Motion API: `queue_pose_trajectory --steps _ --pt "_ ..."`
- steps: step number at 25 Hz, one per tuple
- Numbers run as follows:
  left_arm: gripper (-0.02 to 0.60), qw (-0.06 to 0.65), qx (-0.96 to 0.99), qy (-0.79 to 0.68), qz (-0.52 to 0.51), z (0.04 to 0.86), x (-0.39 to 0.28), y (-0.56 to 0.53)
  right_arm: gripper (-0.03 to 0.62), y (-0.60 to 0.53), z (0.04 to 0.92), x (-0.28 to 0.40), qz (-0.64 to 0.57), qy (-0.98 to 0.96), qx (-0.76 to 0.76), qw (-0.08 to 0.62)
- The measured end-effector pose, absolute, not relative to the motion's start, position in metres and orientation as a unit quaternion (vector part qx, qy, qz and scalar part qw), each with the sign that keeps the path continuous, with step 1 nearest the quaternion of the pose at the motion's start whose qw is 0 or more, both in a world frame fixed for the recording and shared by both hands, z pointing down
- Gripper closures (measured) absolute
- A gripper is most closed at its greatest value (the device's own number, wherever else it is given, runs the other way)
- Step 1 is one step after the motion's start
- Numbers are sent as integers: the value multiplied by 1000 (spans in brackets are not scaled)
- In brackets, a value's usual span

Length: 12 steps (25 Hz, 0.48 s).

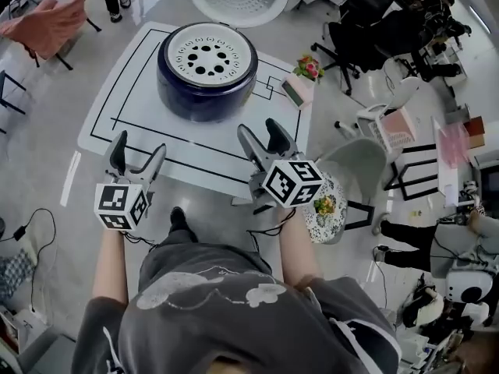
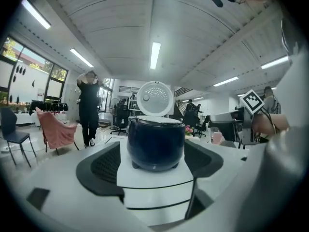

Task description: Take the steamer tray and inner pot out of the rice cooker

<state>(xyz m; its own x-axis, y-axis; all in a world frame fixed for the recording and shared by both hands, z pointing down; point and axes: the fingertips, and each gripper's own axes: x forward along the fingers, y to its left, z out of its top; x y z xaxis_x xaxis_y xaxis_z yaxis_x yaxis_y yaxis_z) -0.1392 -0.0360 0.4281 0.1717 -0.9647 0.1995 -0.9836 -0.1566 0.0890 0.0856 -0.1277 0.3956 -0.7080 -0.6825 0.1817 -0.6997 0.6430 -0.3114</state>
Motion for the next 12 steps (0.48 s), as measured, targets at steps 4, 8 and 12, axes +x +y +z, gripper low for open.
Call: queue_pose_trajectory --steps 4,8,12 --pt "176 89 783 -613 56 410 -184 -79 263 -174 366 39 165 -893 418 28" --pt "176 77 808 -582 58 398 -197 -128 264 -221 358 16 146 -880 448 57" --pt "176 62 828 -554 66 385 -200 -171 264 -259 360 -1 122 -870 464 115"
